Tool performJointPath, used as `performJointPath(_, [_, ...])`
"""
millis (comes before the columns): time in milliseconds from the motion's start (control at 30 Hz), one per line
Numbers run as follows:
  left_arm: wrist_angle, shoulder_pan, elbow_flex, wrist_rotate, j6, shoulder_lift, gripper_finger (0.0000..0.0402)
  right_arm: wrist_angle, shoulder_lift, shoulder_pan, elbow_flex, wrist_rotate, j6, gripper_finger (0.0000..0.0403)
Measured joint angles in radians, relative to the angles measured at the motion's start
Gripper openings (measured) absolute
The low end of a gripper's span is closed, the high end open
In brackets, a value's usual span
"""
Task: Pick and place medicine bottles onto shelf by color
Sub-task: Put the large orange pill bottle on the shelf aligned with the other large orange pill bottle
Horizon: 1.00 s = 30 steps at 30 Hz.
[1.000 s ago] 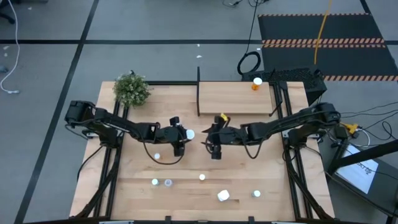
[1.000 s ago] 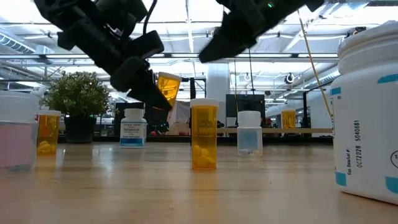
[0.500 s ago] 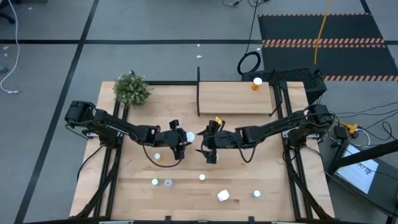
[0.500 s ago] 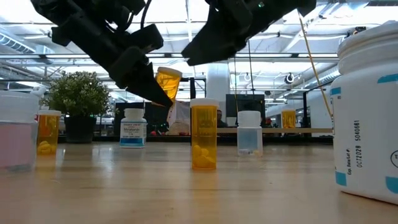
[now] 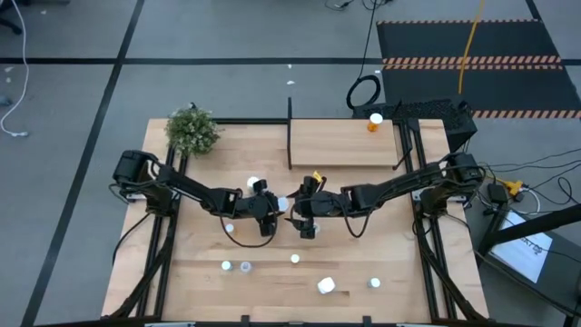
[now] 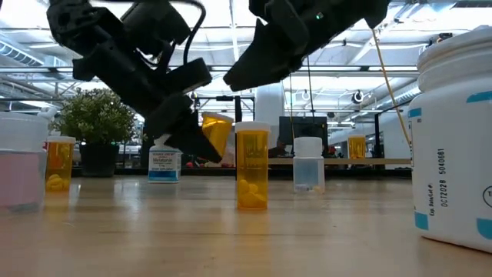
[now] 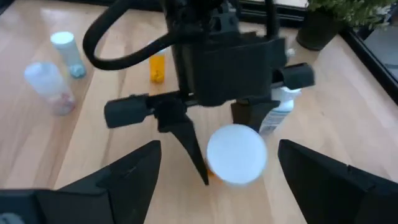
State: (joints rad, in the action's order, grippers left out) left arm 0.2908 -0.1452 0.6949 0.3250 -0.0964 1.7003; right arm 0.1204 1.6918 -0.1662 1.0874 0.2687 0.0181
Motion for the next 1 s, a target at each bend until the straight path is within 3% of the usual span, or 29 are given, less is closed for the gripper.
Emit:
performJointPath(500, [0.112, 0.000, 0.001, 0.000, 0.023, 0.051, 0.0189, 0.047, 0.112, 0.054, 0.001, -0.062, 0.019, 0.0329])
performJointPath(767, [0.106, 0.000, 0.001, 0.000, 0.022, 0.051, 0.0189, 0.070, 0.124, 0.058, 0.002, -0.063, -0.006, 0.0305])
performJointPath(1000, [0.109, 0.000, 0.001, 0.000, 0.022, 0.051, 0.0189, 0.069, 0.127, 0.062, 0.002, -0.063, -0.007, 0.0254])
